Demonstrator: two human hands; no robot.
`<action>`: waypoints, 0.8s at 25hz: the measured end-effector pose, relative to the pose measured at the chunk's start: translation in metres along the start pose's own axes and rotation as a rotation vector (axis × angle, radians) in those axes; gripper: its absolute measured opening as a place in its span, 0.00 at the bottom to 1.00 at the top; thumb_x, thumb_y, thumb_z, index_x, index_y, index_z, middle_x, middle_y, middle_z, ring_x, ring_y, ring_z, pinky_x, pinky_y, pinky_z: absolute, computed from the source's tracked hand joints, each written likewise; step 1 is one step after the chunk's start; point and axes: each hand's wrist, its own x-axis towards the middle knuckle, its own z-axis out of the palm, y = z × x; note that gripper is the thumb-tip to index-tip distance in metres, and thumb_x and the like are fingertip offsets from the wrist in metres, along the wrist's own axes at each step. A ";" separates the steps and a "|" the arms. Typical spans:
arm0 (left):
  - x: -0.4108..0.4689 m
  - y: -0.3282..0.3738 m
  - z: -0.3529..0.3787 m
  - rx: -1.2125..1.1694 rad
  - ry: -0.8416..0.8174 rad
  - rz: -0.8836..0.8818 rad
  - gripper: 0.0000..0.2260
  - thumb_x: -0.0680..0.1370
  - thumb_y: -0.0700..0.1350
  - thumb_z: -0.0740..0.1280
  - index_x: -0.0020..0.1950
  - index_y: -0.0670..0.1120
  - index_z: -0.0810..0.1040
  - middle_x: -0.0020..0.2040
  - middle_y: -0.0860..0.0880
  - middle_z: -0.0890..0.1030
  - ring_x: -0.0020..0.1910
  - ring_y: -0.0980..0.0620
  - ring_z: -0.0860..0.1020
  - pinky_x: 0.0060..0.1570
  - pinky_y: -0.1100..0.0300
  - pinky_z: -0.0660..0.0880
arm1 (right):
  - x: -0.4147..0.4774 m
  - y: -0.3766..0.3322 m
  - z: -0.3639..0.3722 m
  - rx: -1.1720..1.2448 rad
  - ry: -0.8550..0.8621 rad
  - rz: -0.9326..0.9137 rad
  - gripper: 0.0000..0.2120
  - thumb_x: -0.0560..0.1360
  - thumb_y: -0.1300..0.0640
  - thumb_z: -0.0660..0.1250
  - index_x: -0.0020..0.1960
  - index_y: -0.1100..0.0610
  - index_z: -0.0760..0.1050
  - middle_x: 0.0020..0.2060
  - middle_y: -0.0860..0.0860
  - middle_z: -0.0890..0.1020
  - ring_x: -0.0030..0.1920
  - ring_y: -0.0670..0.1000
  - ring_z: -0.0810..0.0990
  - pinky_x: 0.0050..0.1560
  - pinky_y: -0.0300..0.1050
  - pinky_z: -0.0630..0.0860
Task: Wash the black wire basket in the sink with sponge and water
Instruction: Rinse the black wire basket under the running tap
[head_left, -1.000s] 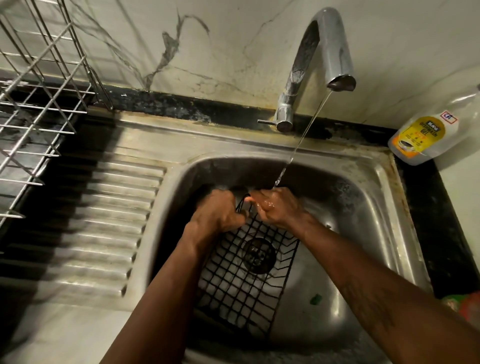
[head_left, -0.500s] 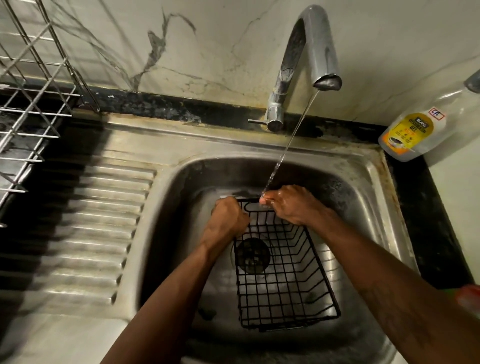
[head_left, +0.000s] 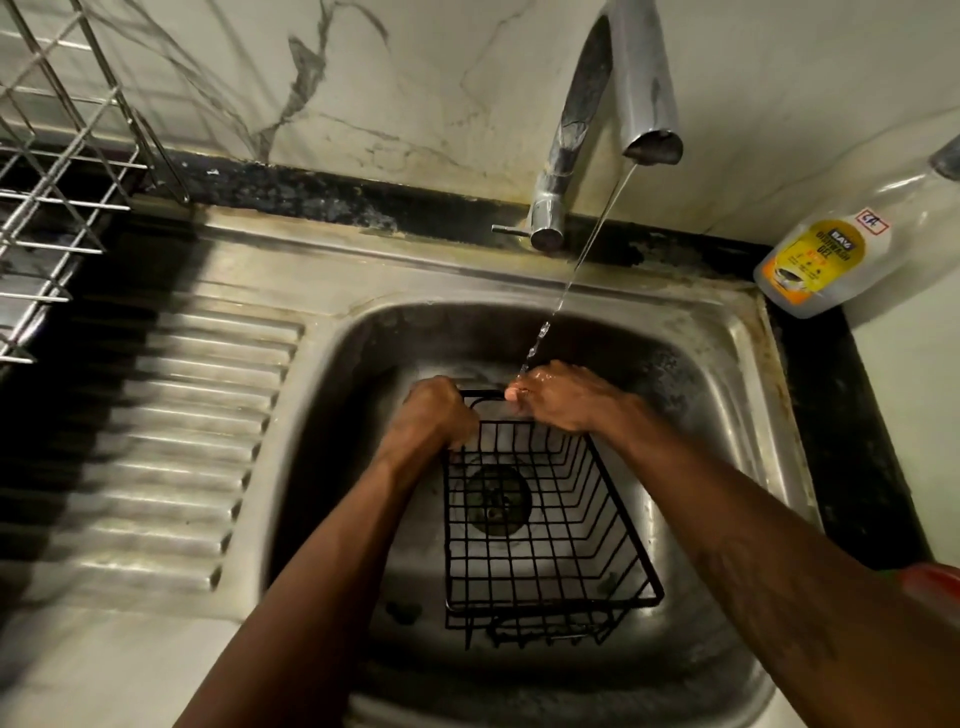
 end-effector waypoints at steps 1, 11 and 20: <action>0.002 0.001 0.004 -0.002 -0.018 0.001 0.07 0.75 0.46 0.72 0.44 0.46 0.75 0.44 0.47 0.79 0.38 0.51 0.77 0.34 0.61 0.72 | -0.003 -0.001 -0.002 -0.035 -0.007 -0.016 0.14 0.85 0.44 0.56 0.61 0.47 0.76 0.55 0.52 0.81 0.53 0.52 0.80 0.54 0.49 0.75; 0.001 -0.003 -0.006 0.002 0.011 -0.045 0.07 0.75 0.45 0.71 0.40 0.44 0.76 0.46 0.44 0.80 0.44 0.45 0.80 0.42 0.57 0.78 | 0.007 -0.017 -0.004 -0.088 0.013 0.034 0.16 0.84 0.41 0.53 0.61 0.45 0.76 0.57 0.48 0.80 0.57 0.54 0.79 0.57 0.53 0.73; 0.006 -0.004 -0.006 -0.043 0.037 -0.055 0.07 0.76 0.44 0.69 0.42 0.45 0.74 0.41 0.48 0.76 0.36 0.52 0.76 0.35 0.59 0.73 | 0.004 -0.018 -0.009 -0.107 0.032 0.100 0.07 0.80 0.60 0.65 0.57 0.55 0.78 0.48 0.53 0.77 0.46 0.53 0.80 0.47 0.50 0.79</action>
